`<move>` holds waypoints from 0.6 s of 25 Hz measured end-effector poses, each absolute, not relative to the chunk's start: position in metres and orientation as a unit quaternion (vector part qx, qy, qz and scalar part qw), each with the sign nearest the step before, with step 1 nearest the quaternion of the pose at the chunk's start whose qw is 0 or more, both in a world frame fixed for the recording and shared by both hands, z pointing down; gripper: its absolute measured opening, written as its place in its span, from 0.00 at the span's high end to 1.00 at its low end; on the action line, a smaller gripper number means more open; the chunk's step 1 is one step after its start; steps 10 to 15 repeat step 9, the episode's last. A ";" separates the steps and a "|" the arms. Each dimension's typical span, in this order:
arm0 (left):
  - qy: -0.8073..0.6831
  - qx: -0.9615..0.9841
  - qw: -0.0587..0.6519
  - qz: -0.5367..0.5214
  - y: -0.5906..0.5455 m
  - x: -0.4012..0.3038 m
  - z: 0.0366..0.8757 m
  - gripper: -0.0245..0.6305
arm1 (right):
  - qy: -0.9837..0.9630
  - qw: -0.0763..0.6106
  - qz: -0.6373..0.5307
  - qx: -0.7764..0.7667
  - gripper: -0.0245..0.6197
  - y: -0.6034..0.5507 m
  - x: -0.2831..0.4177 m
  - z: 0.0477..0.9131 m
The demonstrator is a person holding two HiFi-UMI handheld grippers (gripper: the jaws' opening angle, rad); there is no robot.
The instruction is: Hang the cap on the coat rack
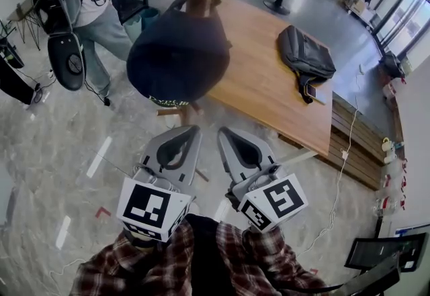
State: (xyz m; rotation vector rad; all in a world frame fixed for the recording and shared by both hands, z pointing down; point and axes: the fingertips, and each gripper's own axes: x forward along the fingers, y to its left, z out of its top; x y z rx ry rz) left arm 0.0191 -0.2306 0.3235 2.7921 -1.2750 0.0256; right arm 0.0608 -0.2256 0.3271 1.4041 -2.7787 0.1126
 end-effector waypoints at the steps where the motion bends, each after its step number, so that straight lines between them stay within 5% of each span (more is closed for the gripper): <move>1: -0.415 0.909 0.035 0.008 -0.231 0.020 0.323 0.95 | -0.893 0.013 0.035 0.449 0.95 -0.226 0.060 0.327; 15: -0.424 0.905 0.034 0.008 -0.232 0.027 0.326 0.95 | -0.897 0.014 0.032 0.441 0.95 -0.228 0.068 0.329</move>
